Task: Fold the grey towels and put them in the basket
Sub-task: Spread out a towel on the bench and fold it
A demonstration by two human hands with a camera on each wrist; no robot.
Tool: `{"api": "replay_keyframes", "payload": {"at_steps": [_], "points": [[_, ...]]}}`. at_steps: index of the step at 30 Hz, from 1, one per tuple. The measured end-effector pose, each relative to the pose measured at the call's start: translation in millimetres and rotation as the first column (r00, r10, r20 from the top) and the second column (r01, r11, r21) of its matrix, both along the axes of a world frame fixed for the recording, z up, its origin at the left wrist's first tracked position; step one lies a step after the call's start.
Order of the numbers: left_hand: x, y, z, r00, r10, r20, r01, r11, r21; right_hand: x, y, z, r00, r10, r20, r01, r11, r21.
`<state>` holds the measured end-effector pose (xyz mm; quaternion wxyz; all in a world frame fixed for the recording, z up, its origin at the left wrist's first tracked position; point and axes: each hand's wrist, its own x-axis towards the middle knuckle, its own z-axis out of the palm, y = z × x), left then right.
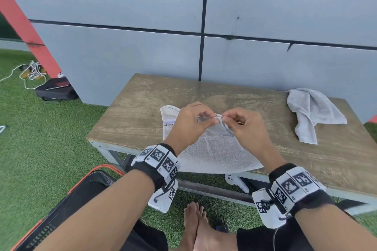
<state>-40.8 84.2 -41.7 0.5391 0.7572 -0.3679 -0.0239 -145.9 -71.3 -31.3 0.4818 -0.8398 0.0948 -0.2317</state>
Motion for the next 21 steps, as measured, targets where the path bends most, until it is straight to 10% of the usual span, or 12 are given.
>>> {"api": "replay_keyframes", "payload": {"at_steps": [21], "points": [[-2.1, -12.4, -8.9, 0.997, -0.067, -0.047, 0.07, 0.996, 0.058, -4.8, -7.2, 0.4, 0.995, 0.058, -0.075, -0.051, 0.995, 0.084]]}}
